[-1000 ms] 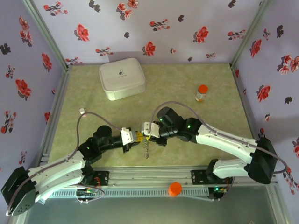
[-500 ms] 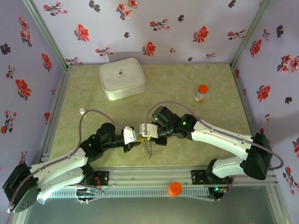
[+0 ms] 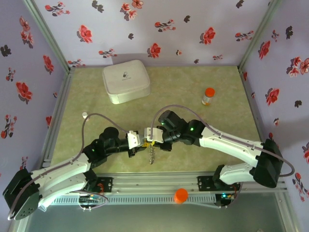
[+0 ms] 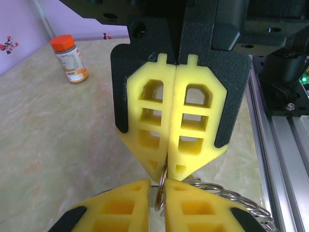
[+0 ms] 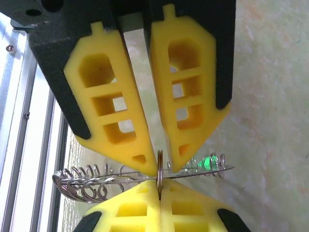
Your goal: Put the keys on the keyring
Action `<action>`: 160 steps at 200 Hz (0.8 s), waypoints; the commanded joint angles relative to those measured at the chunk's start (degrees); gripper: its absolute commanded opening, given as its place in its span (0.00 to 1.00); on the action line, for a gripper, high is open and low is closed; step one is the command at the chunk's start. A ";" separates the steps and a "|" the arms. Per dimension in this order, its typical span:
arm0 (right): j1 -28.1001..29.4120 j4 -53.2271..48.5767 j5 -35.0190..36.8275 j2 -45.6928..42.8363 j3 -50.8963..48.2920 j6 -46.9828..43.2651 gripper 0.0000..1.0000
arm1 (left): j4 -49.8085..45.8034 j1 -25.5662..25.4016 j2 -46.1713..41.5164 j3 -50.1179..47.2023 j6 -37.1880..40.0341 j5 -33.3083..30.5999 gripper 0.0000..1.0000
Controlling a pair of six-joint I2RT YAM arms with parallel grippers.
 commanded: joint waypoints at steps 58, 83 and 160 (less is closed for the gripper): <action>-2.96 10.69 -5.05 -7.10 -5.98 6.63 0.23 | 3.21 -0.21 -0.39 -0.46 -0.03 0.04 0.00; -5.95 16.67 -9.76 -11.26 -11.78 9.99 0.32 | 10.72 -0.21 -1.58 -4.33 -1.78 -1.36 0.00; -6.83 29.33 -11.48 -13.83 -21.17 15.24 0.33 | 36.04 -0.21 0.94 -13.45 -8.29 -2.02 0.00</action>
